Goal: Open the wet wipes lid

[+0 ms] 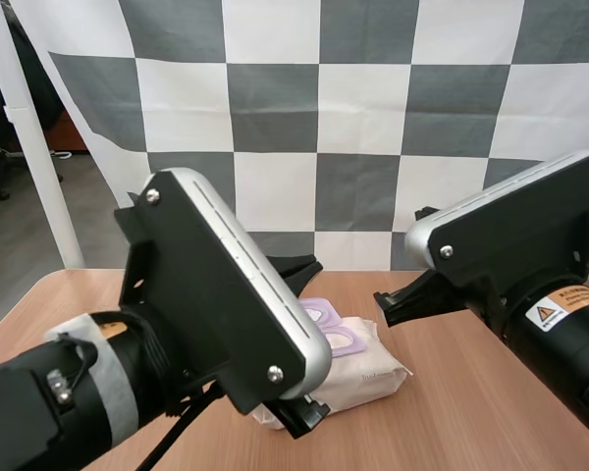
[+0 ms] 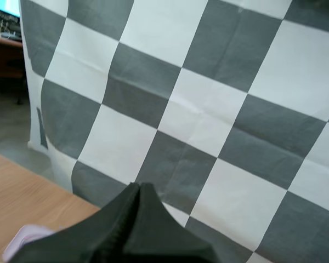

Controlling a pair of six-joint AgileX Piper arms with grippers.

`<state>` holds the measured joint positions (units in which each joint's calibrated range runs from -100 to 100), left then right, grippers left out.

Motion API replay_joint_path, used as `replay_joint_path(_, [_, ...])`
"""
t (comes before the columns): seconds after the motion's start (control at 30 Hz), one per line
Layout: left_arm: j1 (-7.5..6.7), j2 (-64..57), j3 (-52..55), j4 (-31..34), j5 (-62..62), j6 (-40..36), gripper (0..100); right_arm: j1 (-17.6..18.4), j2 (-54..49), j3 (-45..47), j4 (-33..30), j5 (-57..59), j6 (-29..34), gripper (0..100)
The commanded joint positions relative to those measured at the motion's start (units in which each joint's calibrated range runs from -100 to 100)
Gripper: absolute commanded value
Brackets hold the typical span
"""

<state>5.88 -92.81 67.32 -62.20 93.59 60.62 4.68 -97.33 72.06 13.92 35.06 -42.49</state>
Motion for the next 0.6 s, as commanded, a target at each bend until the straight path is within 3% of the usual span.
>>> replay_joint_path(0.0, [-1.89,-1.6,1.2,37.5,-67.3,-36.0,0,0.0,-1.3,5.1,-0.9,-13.2,0.2,0])
replay_joint_path(0.07, [-2.27,-2.2,2.6,44.1,-67.1,-43.7,0,0.0,-2.3,8.1,-1.0,-17.3,0.2,0])
replay_joint_path(0.17, [-2.27,-2.3,6.6,48.1,-67.8,-50.0,0,0.0,-2.7,13.8,-0.4,-24.5,2.0,0])
replay_joint_path(0.33, [-2.27,-2.8,18.5,50.0,-76.1,-51.2,0,-0.8,-2.7,24.0,0.8,-43.6,1.8,0])
replay_joint_path(0.47, [-2.27,-6.5,29.5,50.8,-84.1,-51.2,0,-2.1,-2.7,27.9,2.6,-45.0,1.9,0])
replay_joint_path(0.57, [-2.27,-7.2,32.7,49.4,-87.3,-52.2,0,-2.7,-2.7,27.9,5.8,-37.0,1.9,0])
